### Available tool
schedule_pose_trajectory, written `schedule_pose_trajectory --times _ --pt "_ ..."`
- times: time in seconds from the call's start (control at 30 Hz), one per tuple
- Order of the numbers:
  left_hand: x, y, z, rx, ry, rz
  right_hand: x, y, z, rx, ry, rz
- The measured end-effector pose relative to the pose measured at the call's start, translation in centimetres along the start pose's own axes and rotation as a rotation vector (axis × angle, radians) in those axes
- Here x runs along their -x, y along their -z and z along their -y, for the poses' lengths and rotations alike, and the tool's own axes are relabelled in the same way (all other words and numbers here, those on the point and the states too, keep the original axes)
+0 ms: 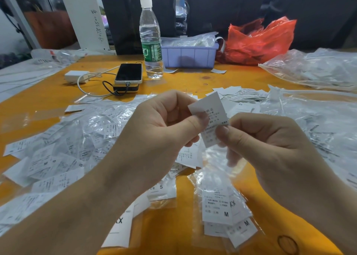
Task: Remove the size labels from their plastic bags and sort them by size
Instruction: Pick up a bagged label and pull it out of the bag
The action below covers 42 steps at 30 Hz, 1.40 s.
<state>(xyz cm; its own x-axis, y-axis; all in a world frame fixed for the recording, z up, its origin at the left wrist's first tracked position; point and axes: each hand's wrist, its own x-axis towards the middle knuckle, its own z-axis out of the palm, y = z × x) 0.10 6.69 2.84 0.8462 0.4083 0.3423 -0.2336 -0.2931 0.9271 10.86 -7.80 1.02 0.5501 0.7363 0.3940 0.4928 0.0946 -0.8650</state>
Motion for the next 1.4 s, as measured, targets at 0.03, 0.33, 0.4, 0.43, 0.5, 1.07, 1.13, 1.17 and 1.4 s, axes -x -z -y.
schedule_pose_trajectory --times 0.03,0.33,0.4,0.43,0.5,1.07,1.13,1.17,1.4 --pt "0.0 0.0 0.0 -0.001 0.004 0.004 0.0 0.0 0.0 -0.003 -0.001 -0.004" --pt "0.0 0.1 0.1 -0.027 0.053 0.081 -0.1 0.1 0.3 -0.001 0.017 -0.037" --pt "-0.1 0.2 0.1 0.014 0.081 0.085 -0.1 0.1 0.2 -0.025 0.001 -0.048" --pt "-0.1 0.3 0.1 0.027 0.092 0.073 -0.2 0.2 0.1 -0.038 -0.010 -0.053" --pt "-0.1 0.4 0.2 0.014 0.076 0.032 -0.3 0.2 -0.1 -0.079 -0.041 -0.062" --pt "0.4 -0.2 0.0 -0.273 -0.014 0.194 -0.5 0.4 0.2 -0.307 -0.151 0.014" --pt "0.5 -0.5 0.2 -0.254 -0.023 0.169 -0.4 0.4 0.2 -0.307 -0.154 0.034" --pt "0.4 -0.5 0.2 -0.259 -0.024 0.158 -0.4 0.3 0.1 -0.298 -0.160 0.043" --pt "0.2 0.1 0.0 -0.418 -0.056 0.063 -0.5 0.4 0.3 -0.318 -0.161 0.013"
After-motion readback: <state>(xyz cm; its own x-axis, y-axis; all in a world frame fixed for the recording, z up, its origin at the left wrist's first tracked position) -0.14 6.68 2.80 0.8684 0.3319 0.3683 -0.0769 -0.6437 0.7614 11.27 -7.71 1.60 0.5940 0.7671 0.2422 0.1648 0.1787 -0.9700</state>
